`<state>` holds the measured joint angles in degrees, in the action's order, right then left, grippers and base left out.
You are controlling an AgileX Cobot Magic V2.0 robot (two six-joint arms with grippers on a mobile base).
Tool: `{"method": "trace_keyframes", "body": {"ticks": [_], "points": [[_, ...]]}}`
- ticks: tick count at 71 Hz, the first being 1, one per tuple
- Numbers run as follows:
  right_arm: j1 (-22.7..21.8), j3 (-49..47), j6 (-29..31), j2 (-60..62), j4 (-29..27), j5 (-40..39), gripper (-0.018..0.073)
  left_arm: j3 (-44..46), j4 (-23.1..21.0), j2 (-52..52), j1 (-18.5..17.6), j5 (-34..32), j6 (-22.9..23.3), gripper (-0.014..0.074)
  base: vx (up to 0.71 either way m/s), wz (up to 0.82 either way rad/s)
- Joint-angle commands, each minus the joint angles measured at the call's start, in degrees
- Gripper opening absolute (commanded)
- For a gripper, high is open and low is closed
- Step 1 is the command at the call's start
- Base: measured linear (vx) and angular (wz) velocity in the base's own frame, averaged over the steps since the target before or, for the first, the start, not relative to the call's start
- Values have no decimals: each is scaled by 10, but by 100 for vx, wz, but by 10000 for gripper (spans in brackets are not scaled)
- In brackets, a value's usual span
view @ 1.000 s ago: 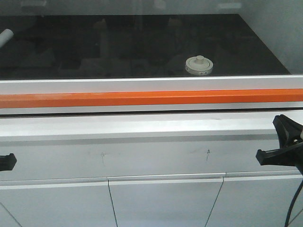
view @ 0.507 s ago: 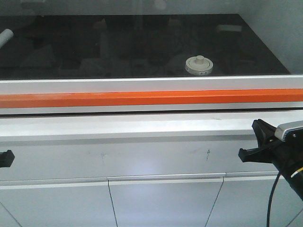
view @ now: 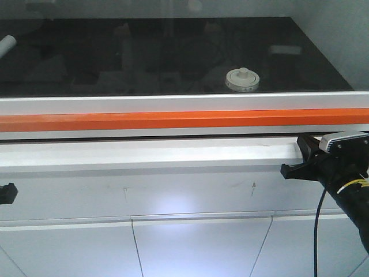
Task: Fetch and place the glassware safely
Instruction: 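Raise both grippers toward the orange handle of the fume hood sash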
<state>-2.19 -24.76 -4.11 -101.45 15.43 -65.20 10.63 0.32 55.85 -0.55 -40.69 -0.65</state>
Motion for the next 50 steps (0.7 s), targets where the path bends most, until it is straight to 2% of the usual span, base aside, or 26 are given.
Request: {"method": "trace_keyframes", "body": {"ticks": [1, 20, 33, 50], "points": [[-3, -26, 6, 6, 1, -72, -1, 12, -3, -7, -3, -49, 7, -7, 0, 0], [-3, -63, 7, -19, 0, -54, -1, 12, -3, -7, -3, -49, 7, -7, 0, 0], [-3, -87, 9, -27, -1, -14, -1, 12, -3, -7, -3, -49, 7, -7, 0, 0], [-3, -109, 11, -30, -2, -27, -1, 12, -3, -7, -3, -49, 7, -7, 0, 0]]}}
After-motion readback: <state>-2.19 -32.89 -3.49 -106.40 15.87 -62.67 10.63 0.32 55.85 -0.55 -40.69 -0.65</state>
